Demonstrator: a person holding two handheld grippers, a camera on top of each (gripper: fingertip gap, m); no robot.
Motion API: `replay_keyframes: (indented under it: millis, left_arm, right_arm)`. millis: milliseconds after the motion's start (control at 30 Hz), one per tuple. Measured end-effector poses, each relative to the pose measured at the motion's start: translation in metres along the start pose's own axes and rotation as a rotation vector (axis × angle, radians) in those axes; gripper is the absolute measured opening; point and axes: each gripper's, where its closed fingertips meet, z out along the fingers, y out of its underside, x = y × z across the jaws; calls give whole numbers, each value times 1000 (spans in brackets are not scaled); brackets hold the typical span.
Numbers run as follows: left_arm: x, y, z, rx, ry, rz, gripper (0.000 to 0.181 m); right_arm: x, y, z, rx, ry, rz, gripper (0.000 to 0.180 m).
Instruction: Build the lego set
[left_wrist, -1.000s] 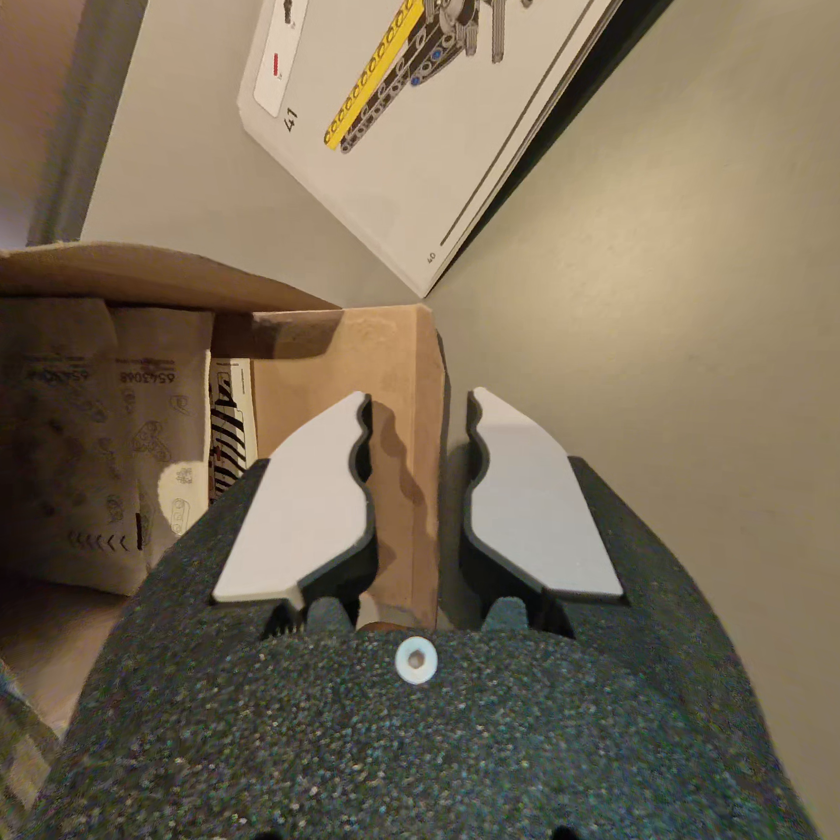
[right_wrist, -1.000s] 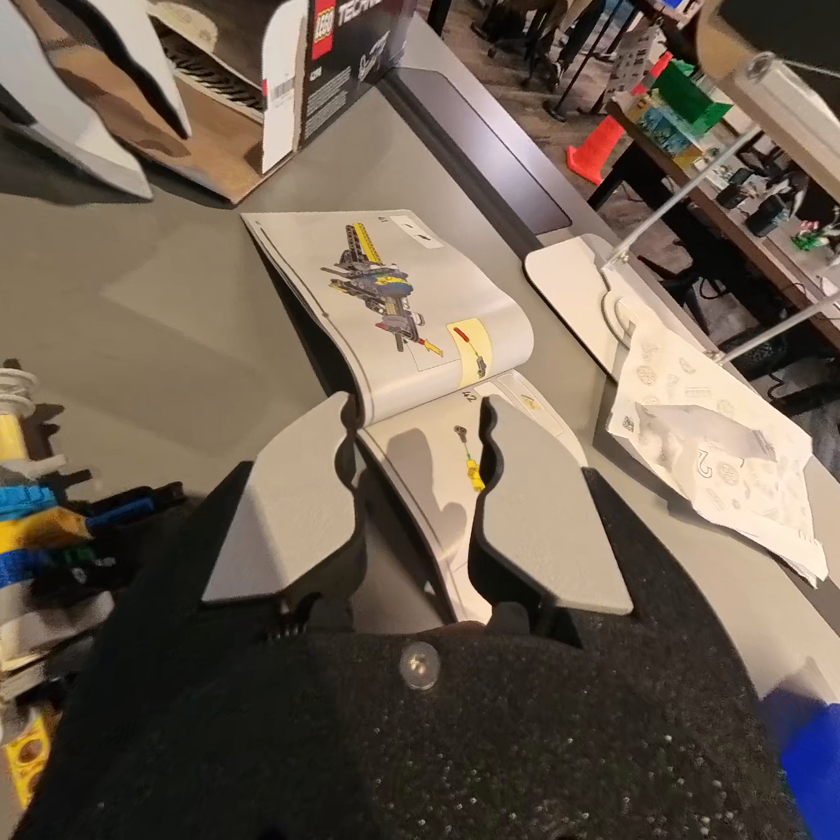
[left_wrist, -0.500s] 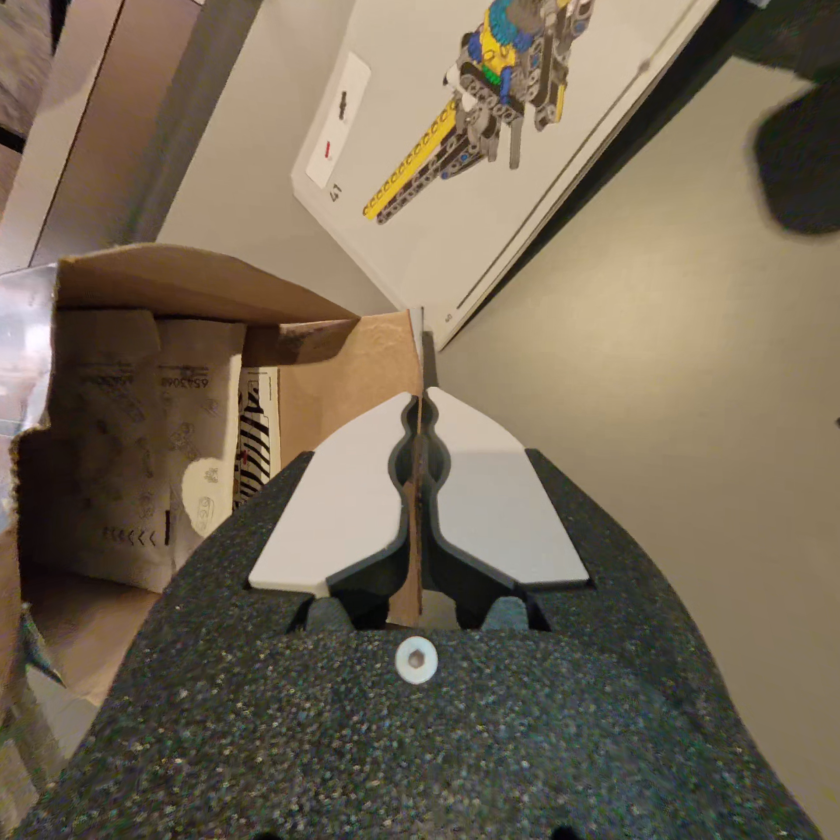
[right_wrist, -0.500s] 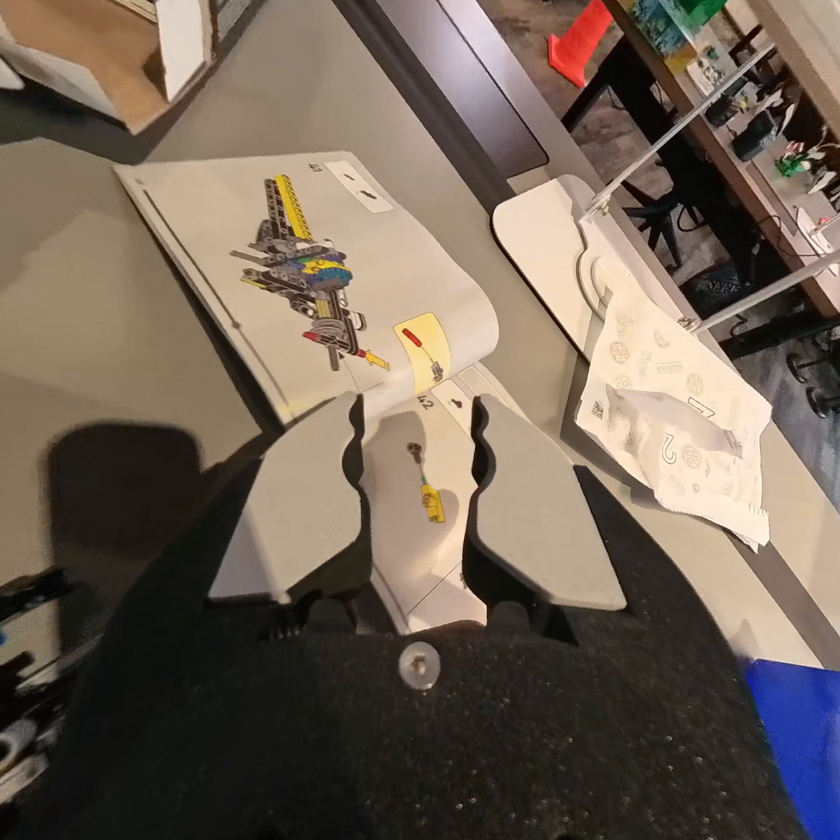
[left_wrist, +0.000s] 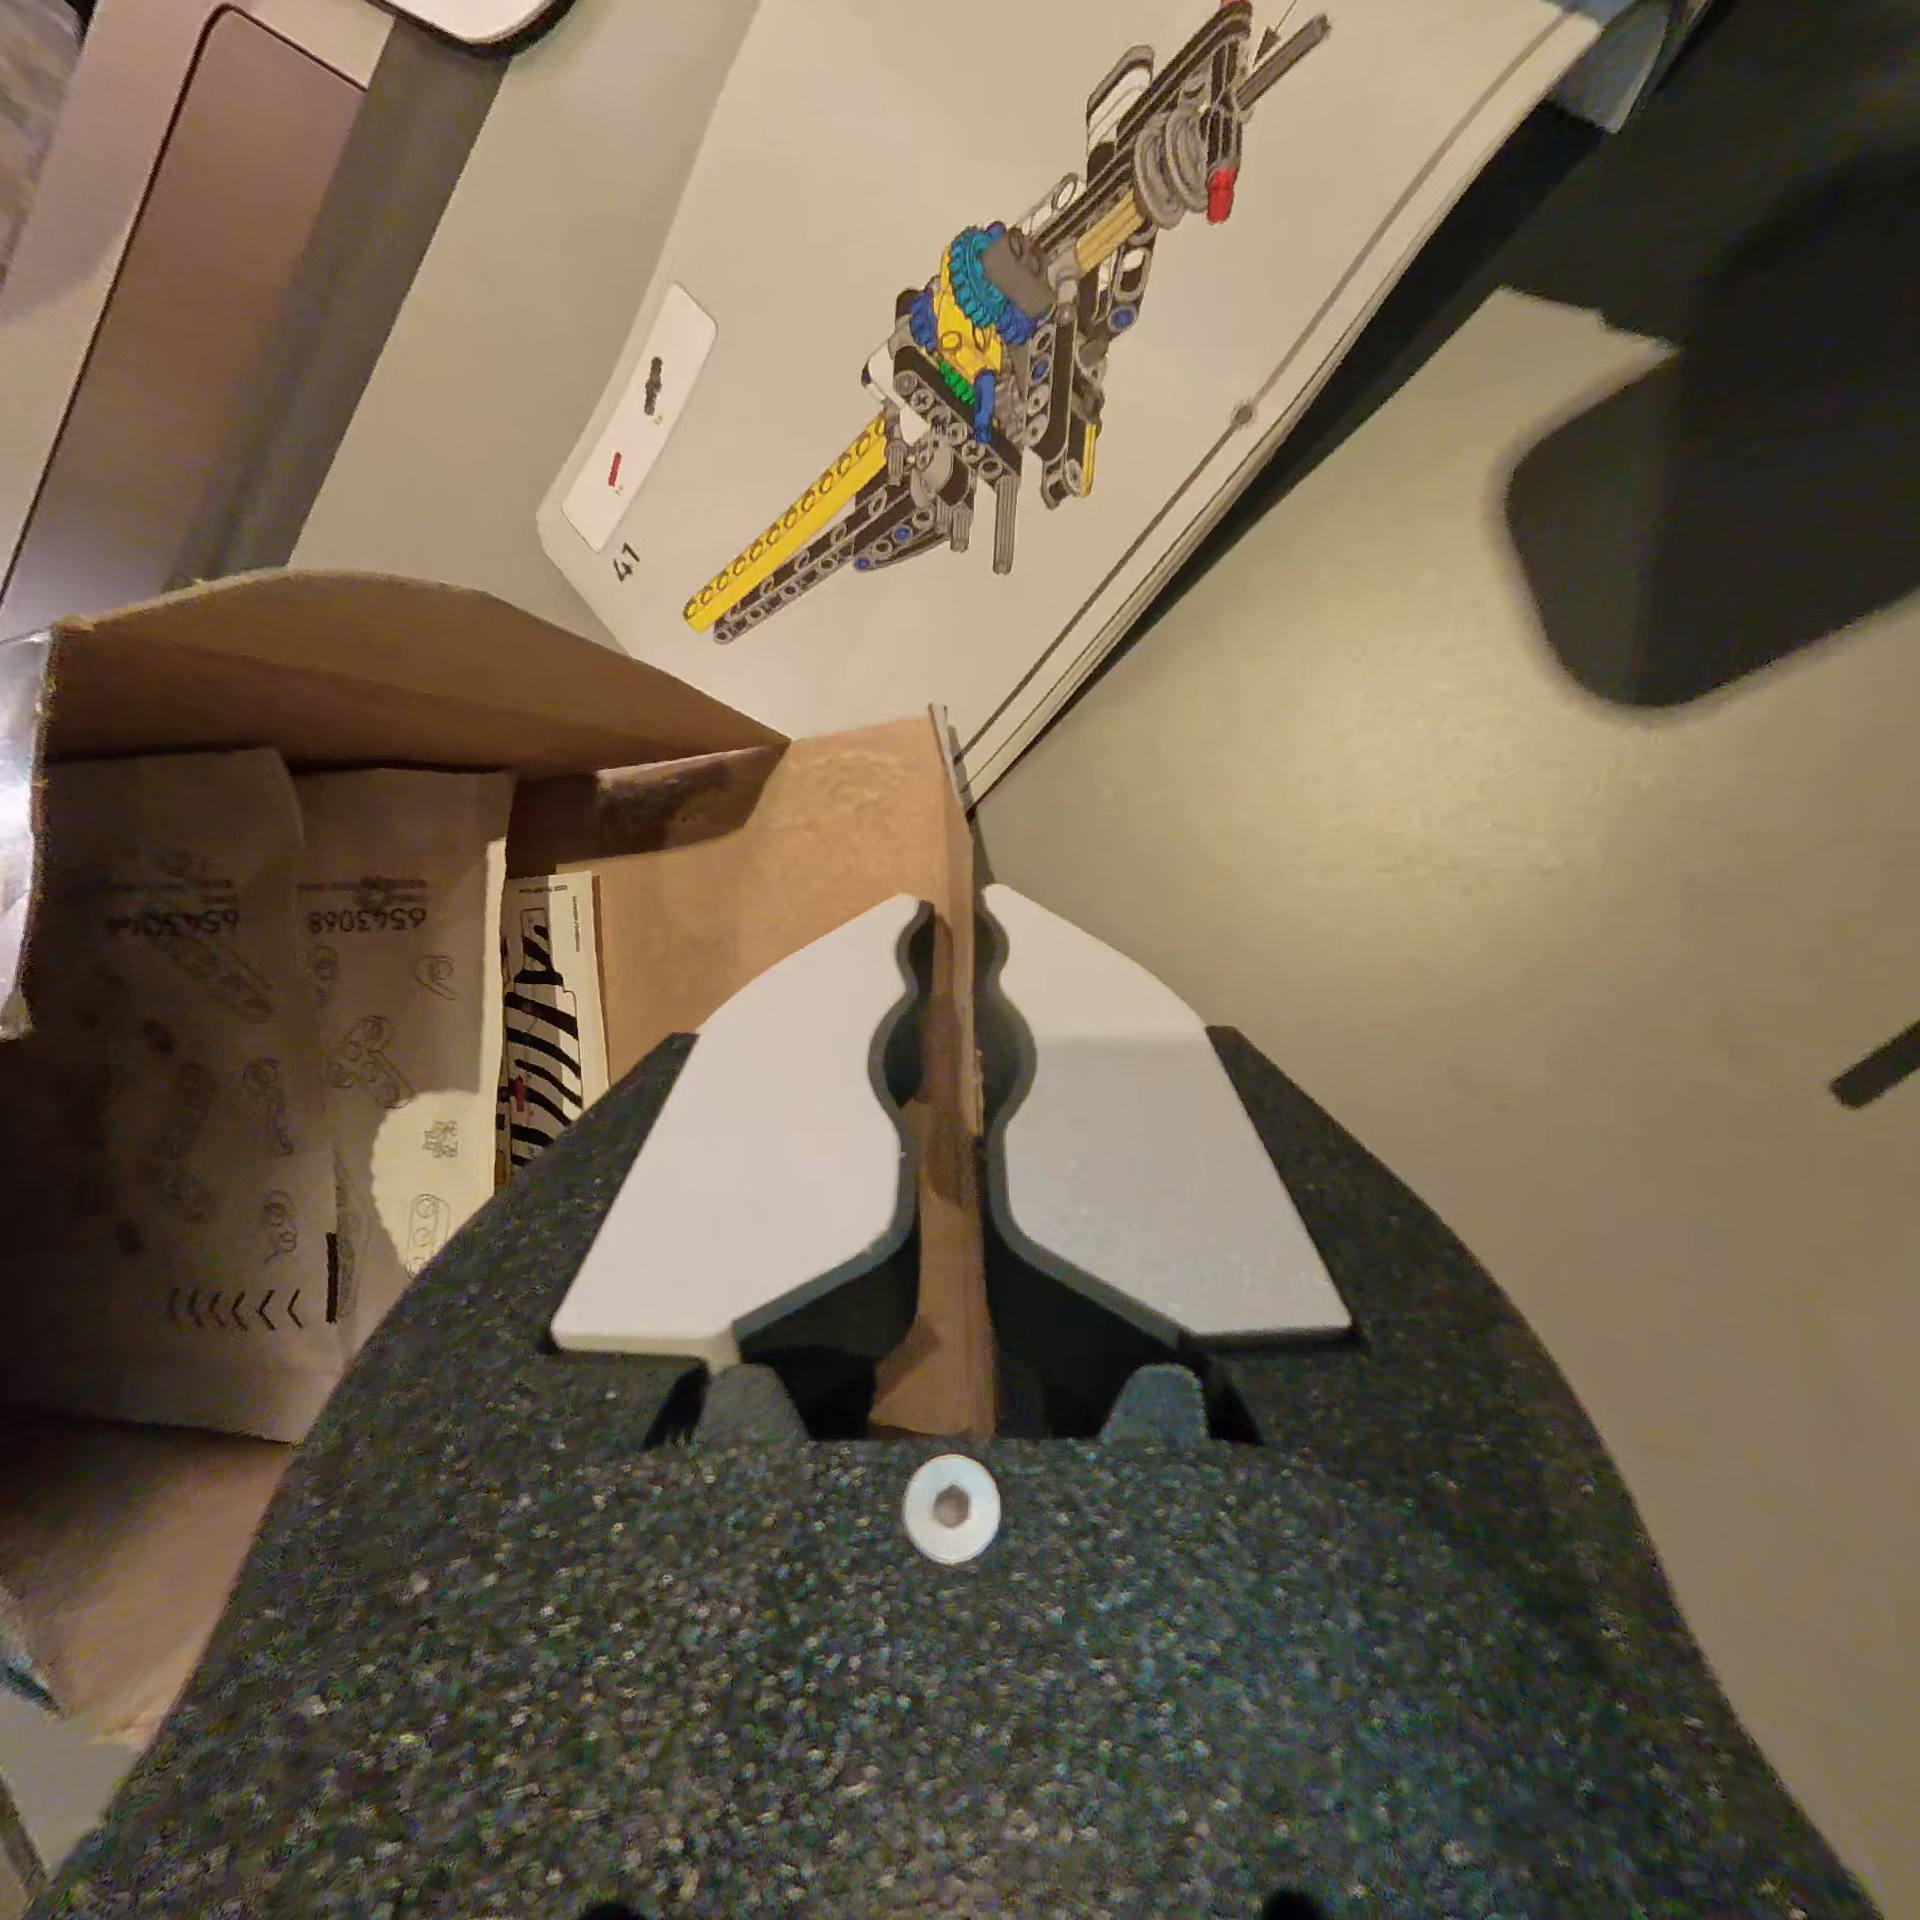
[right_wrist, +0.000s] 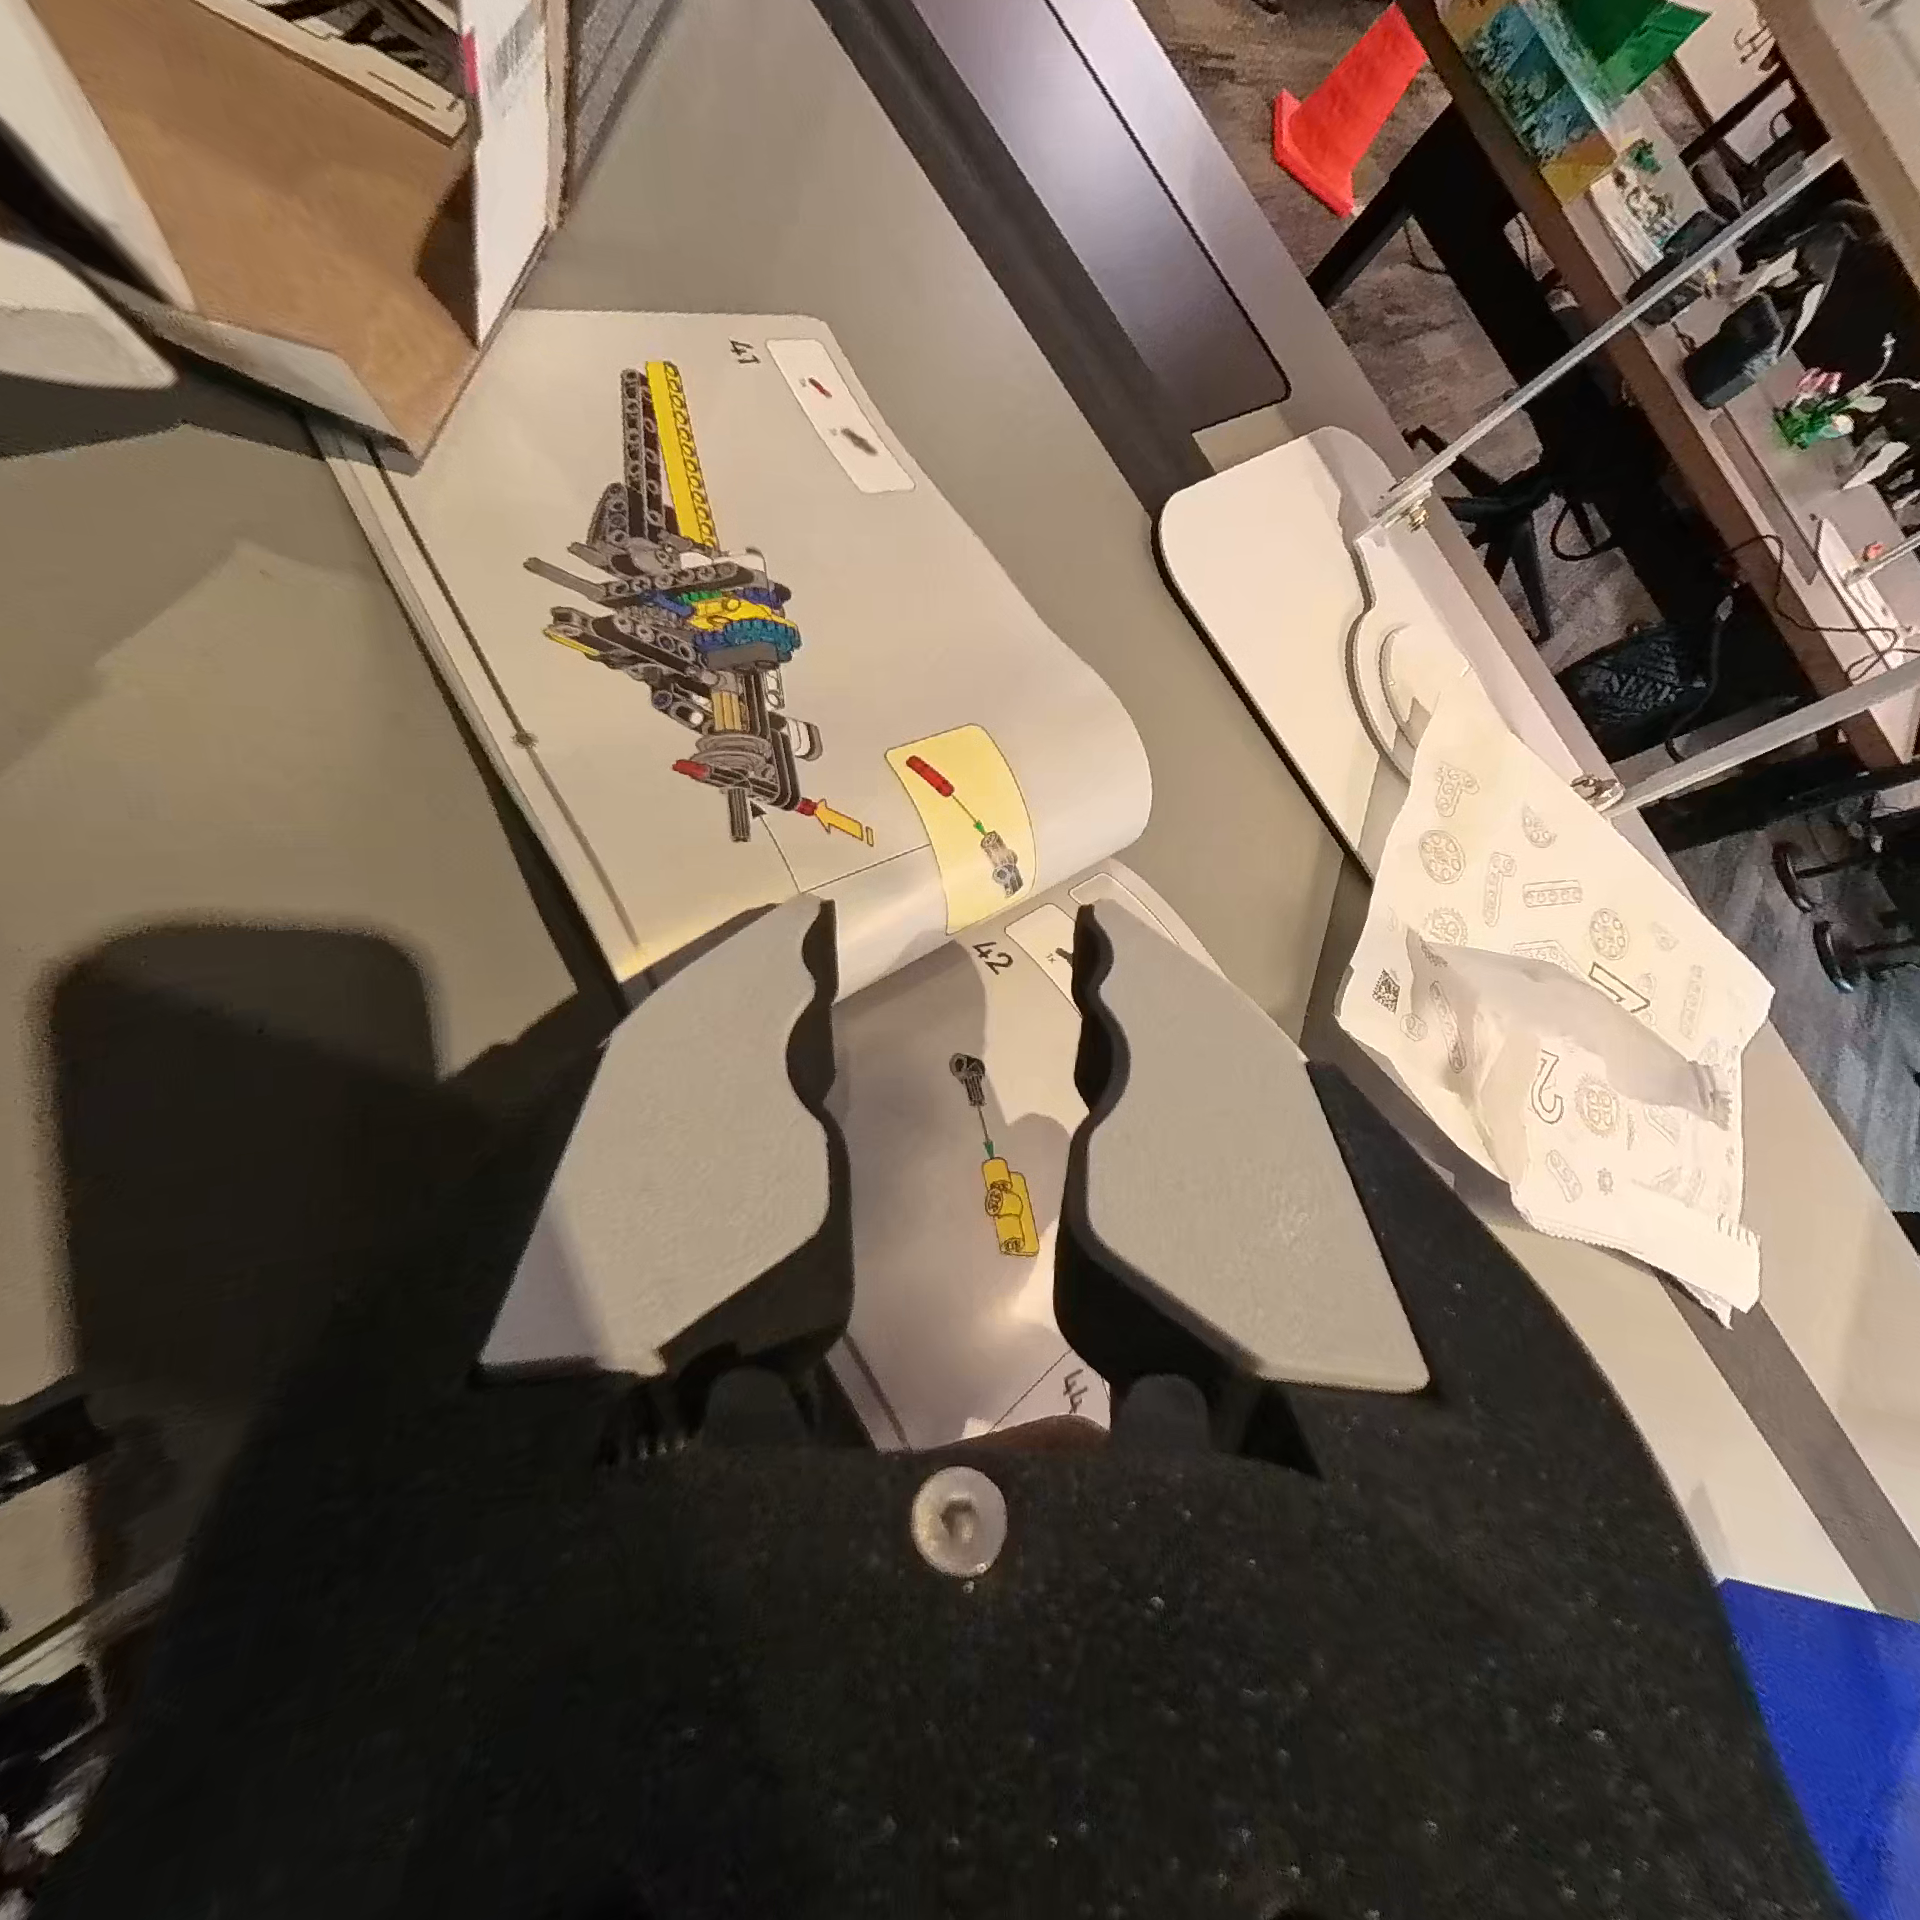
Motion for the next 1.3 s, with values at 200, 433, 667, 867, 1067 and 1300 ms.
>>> replay_keyframes:
  millis: [200,433,667,867,1067,1300]
  left_arm:
    - [1,-5,0,39,18,-42,19]
    - [-9,-34,-19,277,48,-170,24]
    - [-23,-80,-52,723,59,-340,21]
    - [-22,-103,-81,1051,107,-460,0]
    - [-19,-110,-93,1160,64,-454,0]
    - [1,-110,-88,1060,116,-356,2]
  right_arm:
    - [1,-1,-3,16,-2,3,44]
    - [5,-5,-16,63,8,24,45]
    - [-4,6,-47,121,-73,113,44]
    - [-35,21,-74,136,-245,112,43]
    - [-51,34,-91,131,-363,102,39]
    - [-66,46,-111,145,-496,89,36]
